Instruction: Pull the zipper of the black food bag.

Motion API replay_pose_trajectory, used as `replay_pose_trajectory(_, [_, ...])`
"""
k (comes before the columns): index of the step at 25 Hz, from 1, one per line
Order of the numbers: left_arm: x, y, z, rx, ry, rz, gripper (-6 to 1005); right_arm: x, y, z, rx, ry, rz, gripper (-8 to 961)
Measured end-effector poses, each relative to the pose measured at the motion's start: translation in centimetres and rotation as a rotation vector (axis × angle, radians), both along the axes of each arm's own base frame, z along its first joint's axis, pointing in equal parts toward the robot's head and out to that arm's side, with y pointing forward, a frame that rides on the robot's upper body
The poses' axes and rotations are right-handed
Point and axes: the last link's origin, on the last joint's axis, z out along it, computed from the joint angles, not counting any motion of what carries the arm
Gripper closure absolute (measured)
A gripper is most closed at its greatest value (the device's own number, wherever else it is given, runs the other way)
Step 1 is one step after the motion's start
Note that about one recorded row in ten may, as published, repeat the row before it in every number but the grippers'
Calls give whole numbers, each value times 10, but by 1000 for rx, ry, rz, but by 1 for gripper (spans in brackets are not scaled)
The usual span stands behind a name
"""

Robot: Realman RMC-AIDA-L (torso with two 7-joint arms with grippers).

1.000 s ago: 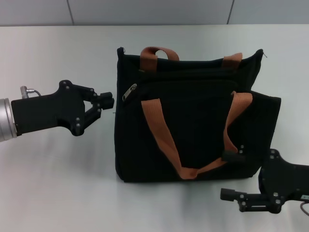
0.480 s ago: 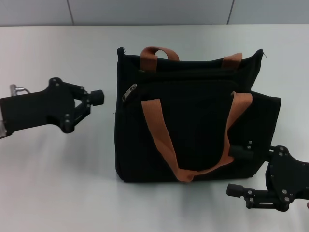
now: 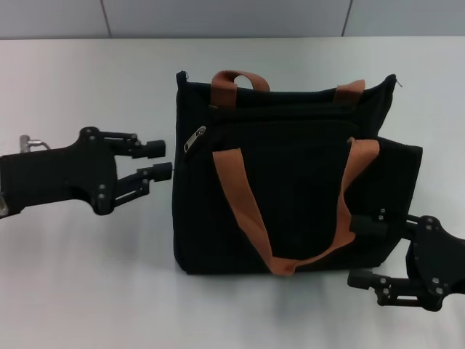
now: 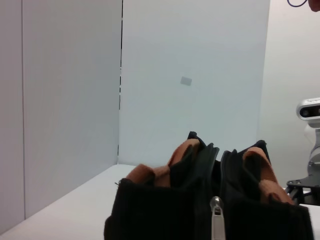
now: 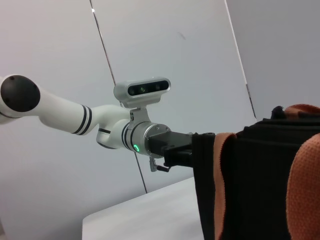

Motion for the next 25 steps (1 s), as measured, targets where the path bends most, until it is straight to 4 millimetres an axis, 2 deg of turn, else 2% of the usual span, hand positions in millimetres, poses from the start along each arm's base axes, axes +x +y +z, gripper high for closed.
replay_pose_trajectory(1, [1, 1, -2, 3, 2, -3, 844, 0, 0, 0, 2, 1, -2, 142])
replay_pose_trajectory(4, [6, 6, -6, 8, 10, -9, 589, 1, 1, 2, 11, 4, -8, 142])
replay_pose_trajectory(14, [14, 19, -20, 24, 45, -5, 384, 1, 1, 2, 13, 3, -11, 142])
replay_pose_trajectory(20, [18, 18, -29, 35, 72, -52, 263, 1, 1, 2, 14, 4, -11, 142])
replay_pose_trajectory(25, [19, 20, -28, 47, 70, -54, 306, 0, 0, 2, 10, 11, -7, 143])
